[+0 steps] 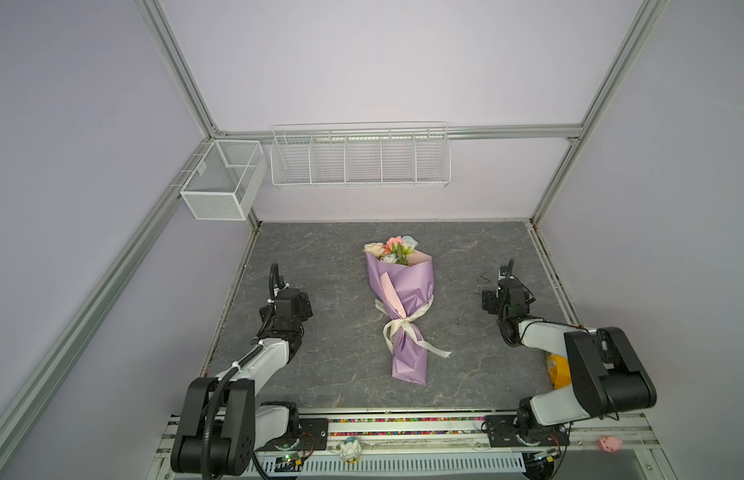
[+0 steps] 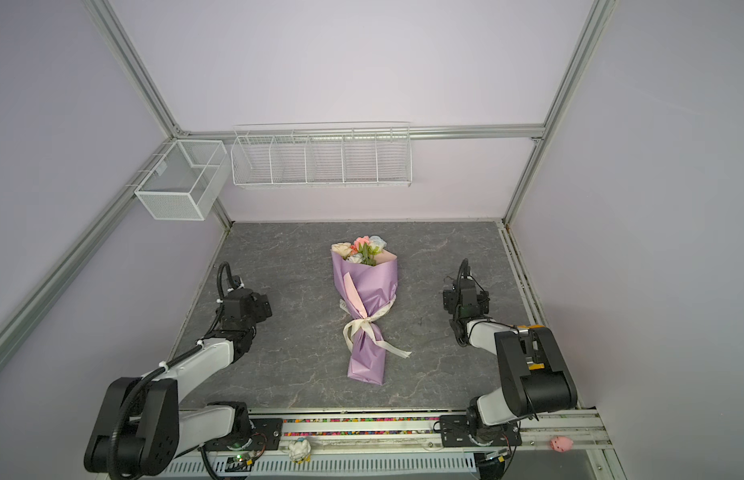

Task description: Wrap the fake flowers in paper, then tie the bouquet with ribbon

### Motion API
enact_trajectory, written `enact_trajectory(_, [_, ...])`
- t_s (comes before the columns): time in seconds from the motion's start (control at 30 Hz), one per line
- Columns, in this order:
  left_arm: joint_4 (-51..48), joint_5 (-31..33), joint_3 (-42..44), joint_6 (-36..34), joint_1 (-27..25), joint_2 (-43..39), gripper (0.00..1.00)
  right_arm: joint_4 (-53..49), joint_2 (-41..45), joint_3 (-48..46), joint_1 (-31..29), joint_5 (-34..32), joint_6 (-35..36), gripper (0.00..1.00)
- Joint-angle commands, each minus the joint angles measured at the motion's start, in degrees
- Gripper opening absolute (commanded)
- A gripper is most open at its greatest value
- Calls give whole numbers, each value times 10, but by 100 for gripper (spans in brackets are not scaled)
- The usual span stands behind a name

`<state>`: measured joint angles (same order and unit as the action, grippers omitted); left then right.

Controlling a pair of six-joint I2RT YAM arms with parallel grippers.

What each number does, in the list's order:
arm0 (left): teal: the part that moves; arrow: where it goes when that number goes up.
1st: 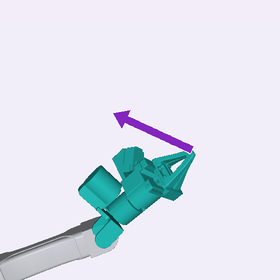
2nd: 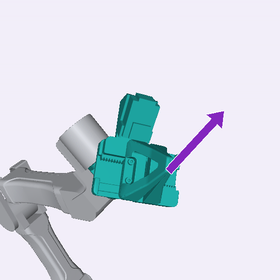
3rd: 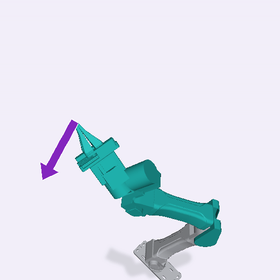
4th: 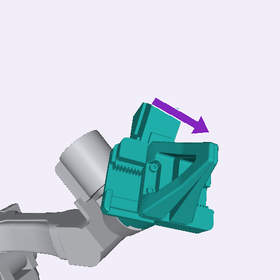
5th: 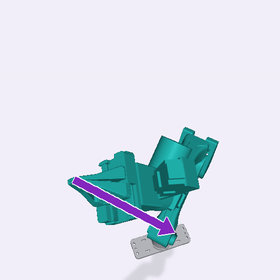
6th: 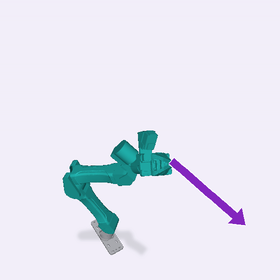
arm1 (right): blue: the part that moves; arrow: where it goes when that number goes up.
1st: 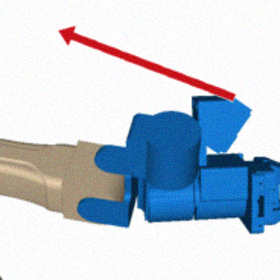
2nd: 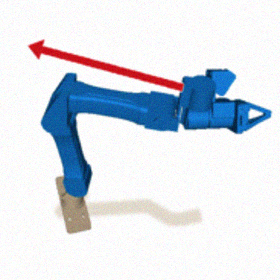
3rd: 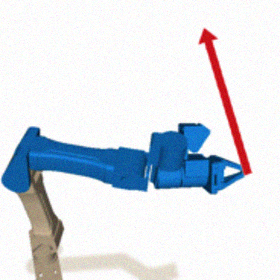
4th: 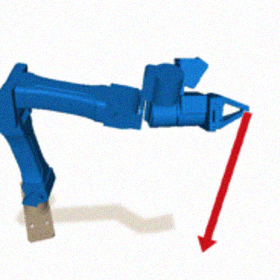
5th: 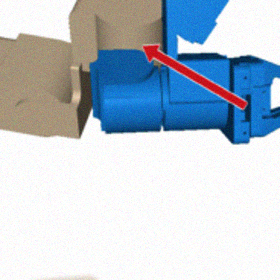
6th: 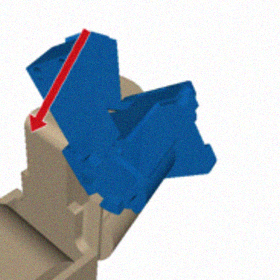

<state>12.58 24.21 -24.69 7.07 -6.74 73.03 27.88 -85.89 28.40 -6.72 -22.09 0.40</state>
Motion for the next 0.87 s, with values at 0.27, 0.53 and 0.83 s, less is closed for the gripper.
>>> enact_trajectory(0.27, [475, -200, 64, -92, 35, 157, 95, 236, -21, -70, 63, 119, 4, 89])
enact_trajectory(0.53, [368, -97, 21, -60, 31, 146, 99, 237, -20, -71, 58, 112, 8, 88])
enact_trajectory(0.83, [389, -91, 21, -57, 31, 158, 99, 232, -20, -70, 57, 114, 7, 88])
